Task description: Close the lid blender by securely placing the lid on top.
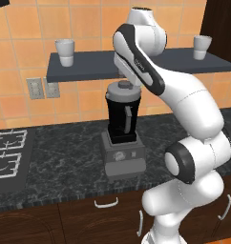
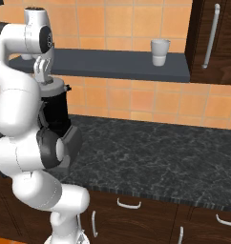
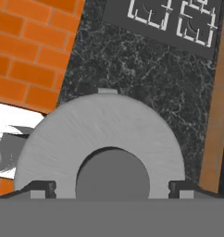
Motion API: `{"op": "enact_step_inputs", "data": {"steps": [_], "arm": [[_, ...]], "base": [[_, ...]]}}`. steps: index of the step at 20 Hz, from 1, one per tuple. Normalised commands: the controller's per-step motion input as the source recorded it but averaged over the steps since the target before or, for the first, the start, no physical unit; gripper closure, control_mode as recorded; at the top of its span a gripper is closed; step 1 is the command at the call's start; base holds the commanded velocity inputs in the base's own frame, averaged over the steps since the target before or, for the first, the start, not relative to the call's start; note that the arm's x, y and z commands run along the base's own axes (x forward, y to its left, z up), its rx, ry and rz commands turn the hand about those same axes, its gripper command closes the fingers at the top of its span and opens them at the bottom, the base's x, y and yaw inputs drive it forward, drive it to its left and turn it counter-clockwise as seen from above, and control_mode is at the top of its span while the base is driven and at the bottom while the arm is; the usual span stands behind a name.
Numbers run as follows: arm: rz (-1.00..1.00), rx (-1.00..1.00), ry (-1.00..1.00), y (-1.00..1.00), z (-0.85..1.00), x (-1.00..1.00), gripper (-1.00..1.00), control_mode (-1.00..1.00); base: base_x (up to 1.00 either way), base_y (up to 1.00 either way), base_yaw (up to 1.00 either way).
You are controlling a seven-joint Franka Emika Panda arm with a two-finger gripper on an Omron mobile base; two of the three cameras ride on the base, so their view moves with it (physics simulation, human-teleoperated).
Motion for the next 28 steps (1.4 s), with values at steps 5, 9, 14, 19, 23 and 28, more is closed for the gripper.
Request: {"op": "enact_step_inputs", "data": {"steps": [5, 9, 14, 19, 23, 28], "arm": [[0.0, 0.03, -0.35, -0.1, 0.29, -0.47, -1.0, -1.0], [0.0, 0.05, -0.33, -0.25, 0.17, -0.68, -1.0, -1.0], [-0.04, 0.12, -0.17, -0.79, -0.04, -0.79, -1.0, -1.0], [-0.09, 0.04, -0.03, -0.84, -0.33, -0.34, -1.0, -1.0], [-0.01, 0.0, 0.0, -0.23, -0.06, -0.01, -1.0, -1.0], [0.0, 0.0, 0.0, -0.22, -0.14, -0.01, -1.0, -1.0]], "base": [[0.0, 0.0, 0.0], [0.0, 0.0, 0.0], [0.0, 0.0, 0.0], [0.0, 0.0, 0.0], [0.0, 0.0, 0.0], [0.0, 0.0, 0.0]]}}
